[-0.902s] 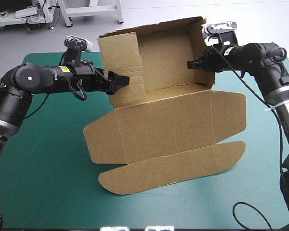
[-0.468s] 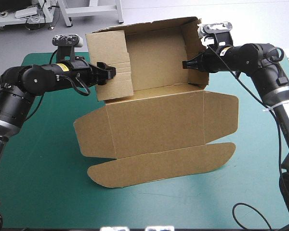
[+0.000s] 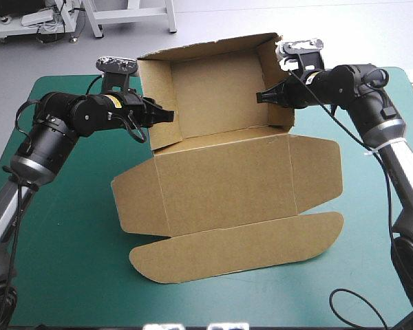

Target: Fold the box

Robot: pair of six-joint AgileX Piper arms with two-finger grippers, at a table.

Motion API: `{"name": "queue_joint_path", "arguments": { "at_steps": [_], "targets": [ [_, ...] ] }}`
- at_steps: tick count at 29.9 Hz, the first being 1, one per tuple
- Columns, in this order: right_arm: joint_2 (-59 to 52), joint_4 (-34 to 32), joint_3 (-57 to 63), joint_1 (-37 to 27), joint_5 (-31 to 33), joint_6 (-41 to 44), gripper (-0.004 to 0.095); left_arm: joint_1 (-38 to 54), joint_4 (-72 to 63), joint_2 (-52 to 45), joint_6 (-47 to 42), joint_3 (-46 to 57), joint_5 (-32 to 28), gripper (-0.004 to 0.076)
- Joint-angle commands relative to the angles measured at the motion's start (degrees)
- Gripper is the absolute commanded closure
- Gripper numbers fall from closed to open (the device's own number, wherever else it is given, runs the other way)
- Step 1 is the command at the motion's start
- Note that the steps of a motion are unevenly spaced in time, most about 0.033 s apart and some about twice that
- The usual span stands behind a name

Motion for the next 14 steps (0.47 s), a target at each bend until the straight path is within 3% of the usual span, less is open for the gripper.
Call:
{"name": "queue_joint_path", "arguments": {
  "at_steps": [1,5,9,14],
  "targets": [
    [-2.21,5.02,-1.65,1.44,-3.65,0.86,0.0924,-0.85,-1.77,-0.99,-0.98,-1.90,-3.55,0.0563],
    [-0.91,4.32,-1.65,1.66,-1.72,1.39,0.0924,-0.85,-1.29,-0.13,-0.98,-1.90,-3.55,0.0731],
    [0.94,1.30,-1.65,1.66,2.55,2.01,0.0924,-0.85,-1.06,1.52,-0.98,-1.90,-2.10,0.0733],
    [3.51,-3.24,-1.65,1.66,10.47,2.46,0.0922,-0.85,-1.06,5.39,0.86,-2.03,4.87,0.0733]
  ]
}}
